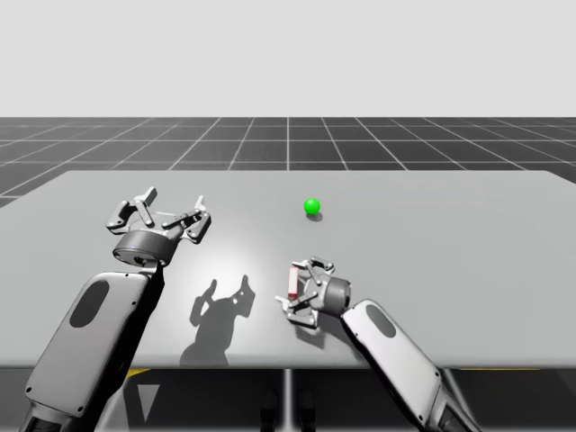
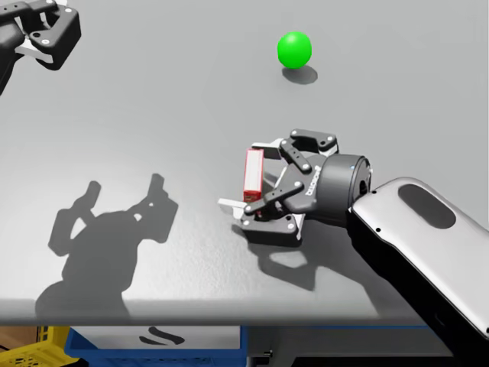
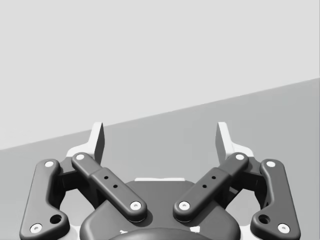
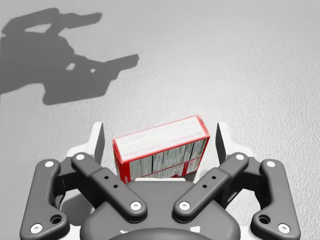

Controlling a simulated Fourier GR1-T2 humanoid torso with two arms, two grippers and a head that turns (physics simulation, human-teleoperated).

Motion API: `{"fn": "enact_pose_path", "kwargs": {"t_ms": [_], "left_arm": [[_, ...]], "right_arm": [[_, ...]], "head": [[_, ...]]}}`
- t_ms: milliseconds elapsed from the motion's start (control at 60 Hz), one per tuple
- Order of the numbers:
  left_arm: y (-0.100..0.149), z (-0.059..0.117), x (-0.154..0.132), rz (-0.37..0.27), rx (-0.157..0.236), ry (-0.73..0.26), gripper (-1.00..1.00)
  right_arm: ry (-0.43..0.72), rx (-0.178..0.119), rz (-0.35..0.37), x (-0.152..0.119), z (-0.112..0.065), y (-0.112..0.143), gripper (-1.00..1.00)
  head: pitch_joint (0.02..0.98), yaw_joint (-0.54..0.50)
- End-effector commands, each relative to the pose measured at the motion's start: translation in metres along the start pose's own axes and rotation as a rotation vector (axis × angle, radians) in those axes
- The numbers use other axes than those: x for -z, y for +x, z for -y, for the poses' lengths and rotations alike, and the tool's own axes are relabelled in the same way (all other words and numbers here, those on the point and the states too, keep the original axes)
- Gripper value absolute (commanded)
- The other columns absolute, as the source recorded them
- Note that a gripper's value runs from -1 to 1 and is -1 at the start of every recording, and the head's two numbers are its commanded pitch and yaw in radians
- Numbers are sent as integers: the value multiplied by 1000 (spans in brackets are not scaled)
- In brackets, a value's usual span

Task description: Watch the red light. When it turns green, pick up the object.

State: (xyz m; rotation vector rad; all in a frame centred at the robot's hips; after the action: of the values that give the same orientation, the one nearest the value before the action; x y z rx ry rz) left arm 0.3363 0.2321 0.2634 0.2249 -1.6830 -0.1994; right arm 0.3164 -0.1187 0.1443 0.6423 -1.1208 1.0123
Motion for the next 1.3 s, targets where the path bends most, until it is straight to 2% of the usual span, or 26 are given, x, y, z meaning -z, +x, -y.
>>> {"fn": "enact_pose_path", "kwargs": {"t_ms": [17,83,117,150,167,200,217,233,250,333,467,733,767,1000,1067,1167,1300], "left_arm": [[0,0,0,0,0,-1,-1000],[0,0,0,0,0,-1,-1000],[0,0,1,0,1,-2,-1000],[0,0,1,0,1,-2,-1000],[0,0,1,0,1,-2,-1000],[0,0,1,0,1,-2,-1000],[0,0,1,0,1,-2,-1000],[0,0,1,0,1,-2,-1000],[0,0,1,0,1,-2,-1000],[0,0,1,0,1,-2,-1000],[0,0,1,0,1,-2,-1000],[0,0,1,0,1,-2,-1000],[0,0,1,0,1,-2,-1000],[-2,4,0,-4,6,-6,-1000],[-2,3,0,-4,5,-5,-1000],[-2,3,0,-3,3,-4,-1000],[-2,4,0,-4,4,-3,-1000]], "right_arm": [[5,-5,-13,7,1,-5,-1000],[6,-7,-14,7,1,-5,-1000],[6,-14,-17,6,1,-6,-1000],[7,-33,-13,5,0,-7,-1000],[8,-31,-13,5,0,-7,-1000],[-25,-47,-2,4,-1,-9,-371],[-17,-52,-8,3,-1,-10,438],[-9,-57,-10,2,-2,-10,944],[-6,-59,-10,2,-2,-10,1000],[-6,-52,-20,0,-2,-11,1000],[-1,-61,-24,-1,-2,-10,1000],[-1,-71,-26,-3,-1,-10,1000],[-2,-70,-24,-3,-1,-10,1000],[-4,-77,-19,-4,-1,-10,1000],[-4,-85,-3,-7,-1,-5,1000],[-17,-79,50,-13,2,12,1000],[-65,-100,128,-25,8,40,1000]], "head": [[903,-3],[902,-4],[902,-5],[901,-6],[900,-6],[900,-7],[899,-7],[898,-8],[898,-8],[895,-10],[860,-20],[635,-39],[583,-40],[463,-44],[457,-47],[457,-54],[459,-57]]}}
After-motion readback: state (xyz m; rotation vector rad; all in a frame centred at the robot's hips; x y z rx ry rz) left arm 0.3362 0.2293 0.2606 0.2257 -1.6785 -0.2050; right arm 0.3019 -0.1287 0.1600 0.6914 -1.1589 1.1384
